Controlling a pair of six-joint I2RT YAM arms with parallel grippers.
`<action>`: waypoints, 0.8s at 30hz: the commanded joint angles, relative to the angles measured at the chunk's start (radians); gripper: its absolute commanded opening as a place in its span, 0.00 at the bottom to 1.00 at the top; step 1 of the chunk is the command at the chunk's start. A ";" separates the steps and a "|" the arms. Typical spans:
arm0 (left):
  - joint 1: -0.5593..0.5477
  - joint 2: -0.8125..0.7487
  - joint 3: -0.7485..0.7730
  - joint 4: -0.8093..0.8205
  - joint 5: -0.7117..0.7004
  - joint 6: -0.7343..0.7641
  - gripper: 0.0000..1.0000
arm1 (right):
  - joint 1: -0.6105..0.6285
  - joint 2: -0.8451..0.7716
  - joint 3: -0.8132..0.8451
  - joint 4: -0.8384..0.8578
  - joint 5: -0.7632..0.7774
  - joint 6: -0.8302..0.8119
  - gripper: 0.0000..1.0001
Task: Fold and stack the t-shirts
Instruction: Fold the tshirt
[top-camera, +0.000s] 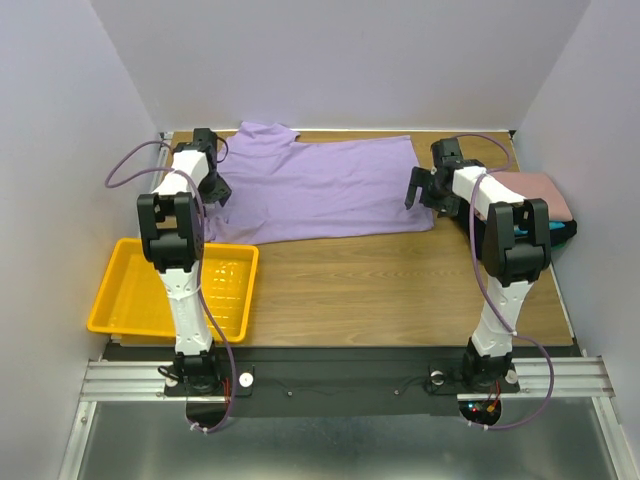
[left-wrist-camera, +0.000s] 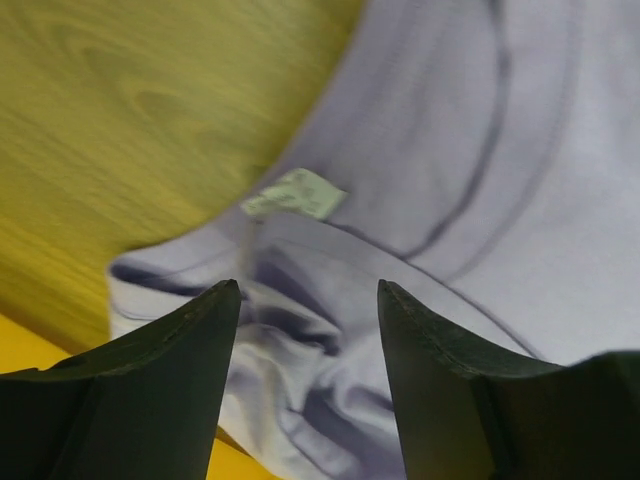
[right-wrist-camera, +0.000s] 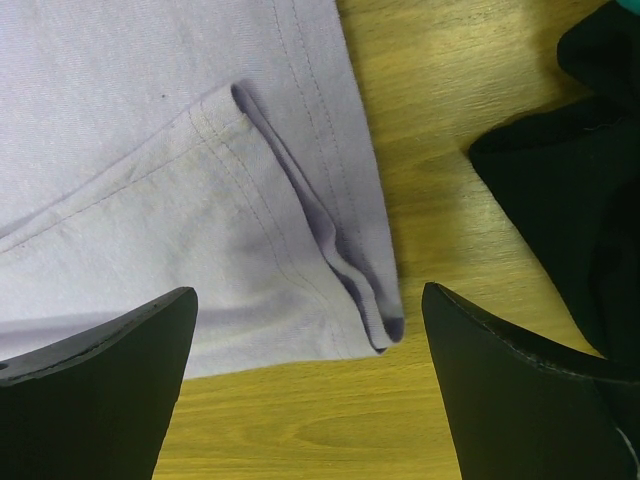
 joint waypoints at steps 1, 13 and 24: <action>0.016 -0.016 -0.028 -0.012 -0.119 -0.040 0.66 | -0.001 -0.023 -0.016 0.032 -0.008 -0.012 1.00; 0.019 -0.036 -0.047 0.073 -0.038 0.006 0.00 | -0.001 -0.028 -0.009 0.030 -0.006 -0.012 1.00; -0.002 -0.339 -0.327 0.532 0.421 0.240 0.00 | -0.001 -0.054 -0.016 0.033 -0.029 -0.032 1.00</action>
